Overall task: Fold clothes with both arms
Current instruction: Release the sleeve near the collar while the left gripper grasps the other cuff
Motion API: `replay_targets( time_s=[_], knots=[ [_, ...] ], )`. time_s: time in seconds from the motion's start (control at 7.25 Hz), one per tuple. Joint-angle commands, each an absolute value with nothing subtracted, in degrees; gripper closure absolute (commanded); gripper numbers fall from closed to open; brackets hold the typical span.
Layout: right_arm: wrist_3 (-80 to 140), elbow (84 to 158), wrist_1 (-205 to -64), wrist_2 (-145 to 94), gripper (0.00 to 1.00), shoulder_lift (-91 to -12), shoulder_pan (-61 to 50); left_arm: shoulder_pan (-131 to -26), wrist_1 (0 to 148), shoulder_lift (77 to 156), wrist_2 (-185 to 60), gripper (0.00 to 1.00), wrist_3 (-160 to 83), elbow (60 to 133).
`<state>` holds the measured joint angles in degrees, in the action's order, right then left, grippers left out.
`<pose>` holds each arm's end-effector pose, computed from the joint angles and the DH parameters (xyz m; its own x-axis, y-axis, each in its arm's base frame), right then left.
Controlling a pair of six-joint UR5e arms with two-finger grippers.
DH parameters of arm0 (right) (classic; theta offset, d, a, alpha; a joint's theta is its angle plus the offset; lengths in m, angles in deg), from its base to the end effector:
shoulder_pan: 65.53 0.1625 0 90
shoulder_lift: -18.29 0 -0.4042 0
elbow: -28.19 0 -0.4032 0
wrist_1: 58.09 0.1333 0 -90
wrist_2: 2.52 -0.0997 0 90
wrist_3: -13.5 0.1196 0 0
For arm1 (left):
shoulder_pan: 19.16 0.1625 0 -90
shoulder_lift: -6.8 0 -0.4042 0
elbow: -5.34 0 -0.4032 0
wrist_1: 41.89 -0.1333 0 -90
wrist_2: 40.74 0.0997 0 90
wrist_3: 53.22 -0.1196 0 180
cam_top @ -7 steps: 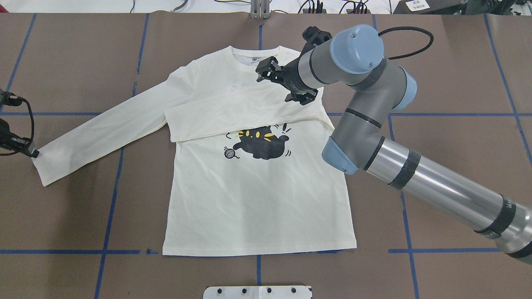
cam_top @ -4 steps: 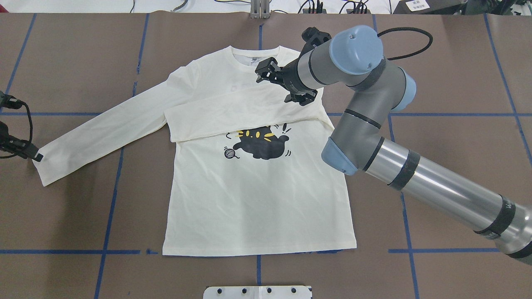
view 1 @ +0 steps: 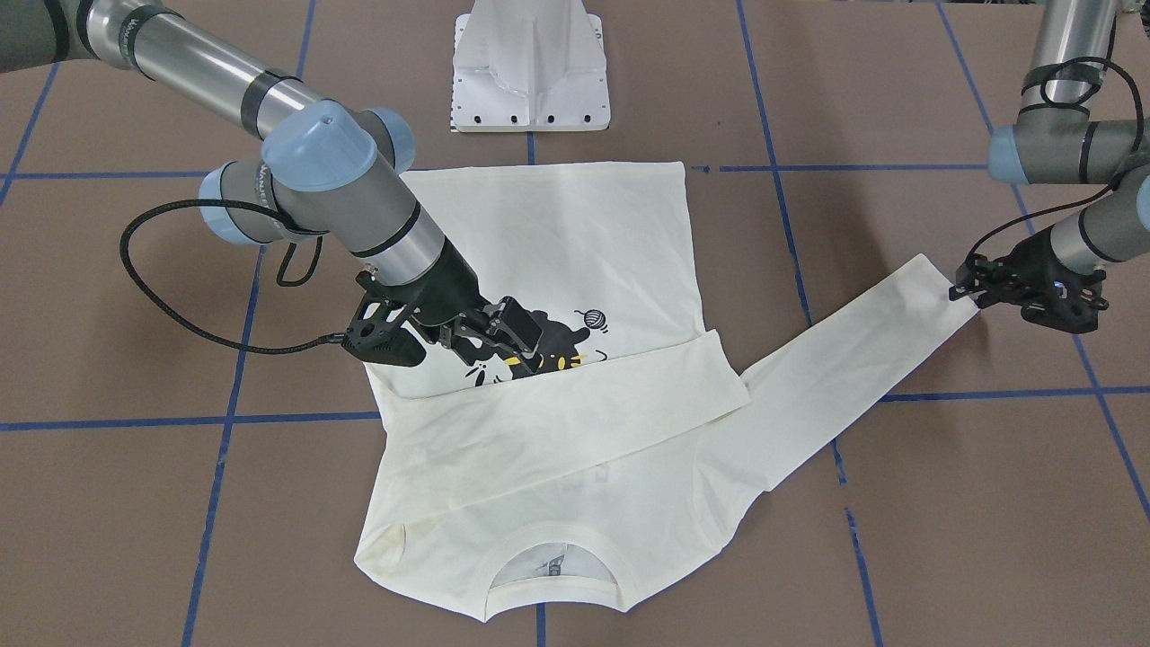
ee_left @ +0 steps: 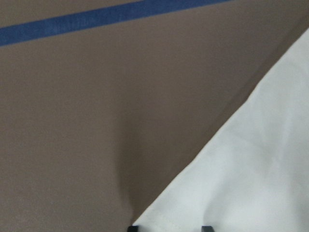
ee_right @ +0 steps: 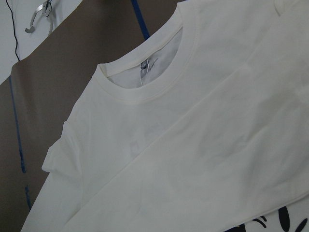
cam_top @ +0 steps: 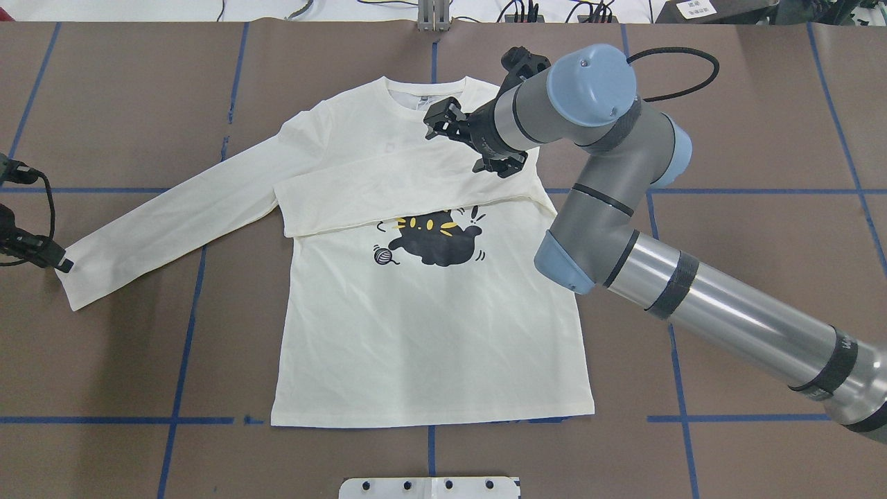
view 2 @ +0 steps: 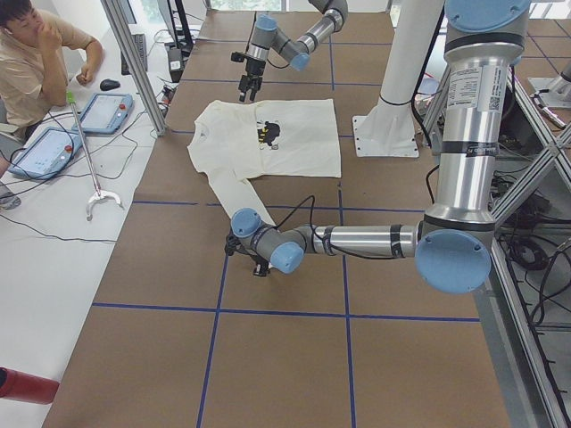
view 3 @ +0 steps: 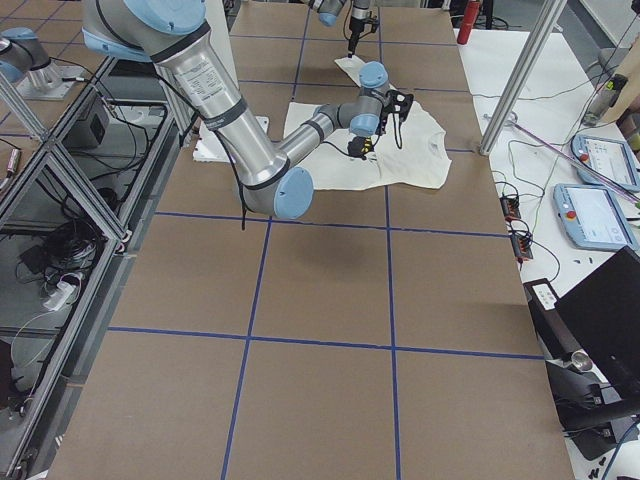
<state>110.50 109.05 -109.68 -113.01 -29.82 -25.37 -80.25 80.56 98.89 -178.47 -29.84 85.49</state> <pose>-0.5121 -0.5518 0.1871 0.2022 0.3200 0.9256 -0.3784 0.8972 -0.2275 0.2211 -0.4930 0.6523 0.5776 0.2312 -0.7829 -0.2288 0.9665 0.1166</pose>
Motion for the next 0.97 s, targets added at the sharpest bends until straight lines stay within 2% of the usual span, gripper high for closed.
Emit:
replay_targets(
  time_s=[0.0, 0.28, 0.41, 0.55, 0.69, 0.83],
  knots=[
    [110.62, 109.05, -109.68, -112.3, 0.01, -29.79, -25.89, -80.25, 80.54, 99.26, -178.28, 0.38, -29.67, 84.97],
    [110.62, 109.05, -109.68, -112.3, 0.01, -29.79, -25.89, -80.16, 80.36, 99.79, -178.28, 0.38, -29.4, 84.62],
    [110.79, 109.13, -109.68, -112.21, 0.01, -29.79, -25.89, -80.16, 80.27, 99.96, -178.37, 0.45, -29.4, 84.35],
    [110.79, 109.13, -109.68, -112.21, 0.01, -29.79, -25.89, -80.16, 80.27, 99.97, -178.37, 0.94, -29.4, 84.44],
    [110.79, 109.13, -109.68, -111.95, 0.01, -29.88, -25.97, -80.25, 80.62, 99.97, -178.55, 1.0, -29.4, 84.7],
    [110.79, 109.13, -109.68, -111.51, 0.01, -29.88, -26.15, -80.25, 80.71, 99.97, -178.81, 1.0, -29.4, 84.88]
  ],
)
